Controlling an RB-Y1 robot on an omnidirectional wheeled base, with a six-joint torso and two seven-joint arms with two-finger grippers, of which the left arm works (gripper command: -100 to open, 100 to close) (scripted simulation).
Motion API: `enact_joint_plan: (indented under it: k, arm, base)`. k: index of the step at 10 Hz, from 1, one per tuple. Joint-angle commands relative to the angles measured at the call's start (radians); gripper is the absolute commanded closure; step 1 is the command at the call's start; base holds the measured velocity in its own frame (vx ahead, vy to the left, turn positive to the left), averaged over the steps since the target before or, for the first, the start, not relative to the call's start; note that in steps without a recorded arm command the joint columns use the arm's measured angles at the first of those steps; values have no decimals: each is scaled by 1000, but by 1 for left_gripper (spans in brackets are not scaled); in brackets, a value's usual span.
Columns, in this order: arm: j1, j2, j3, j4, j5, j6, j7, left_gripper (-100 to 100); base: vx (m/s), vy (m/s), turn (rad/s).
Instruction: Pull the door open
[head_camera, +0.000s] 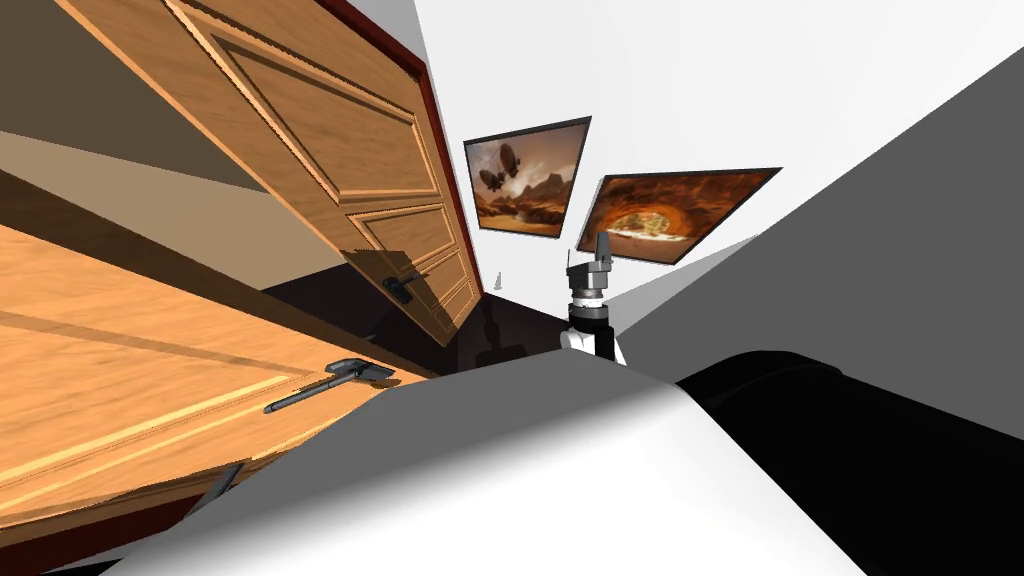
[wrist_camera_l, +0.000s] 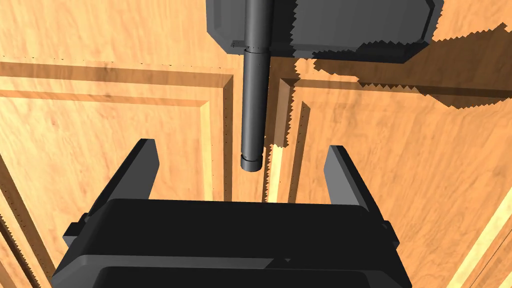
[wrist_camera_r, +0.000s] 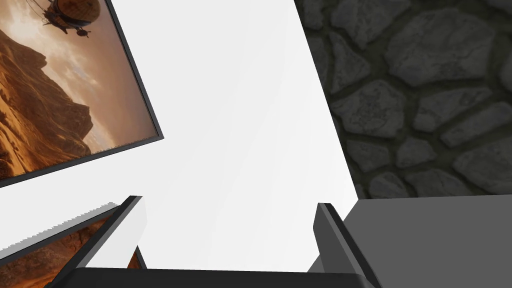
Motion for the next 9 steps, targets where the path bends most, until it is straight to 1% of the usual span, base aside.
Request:
enact_joint_plan:
  k: [1,4,5,6,9]
  arm:
    - [-11,5,8,-2,5,25,5,-100]
    - [-34,11,19,2,13,60,12,-100]
    - [-37,9,15,15,10,44,12,-100]
    - [-37,9,15,15,10,44,12,100]
    - [-37,9,15,15,10,44,12,100]
  base:
    - [230,34,-89]
    - [242,59,-82]
    - [98,14,-20]
    - [-10,2,14]
    - [-27,-4,-8]
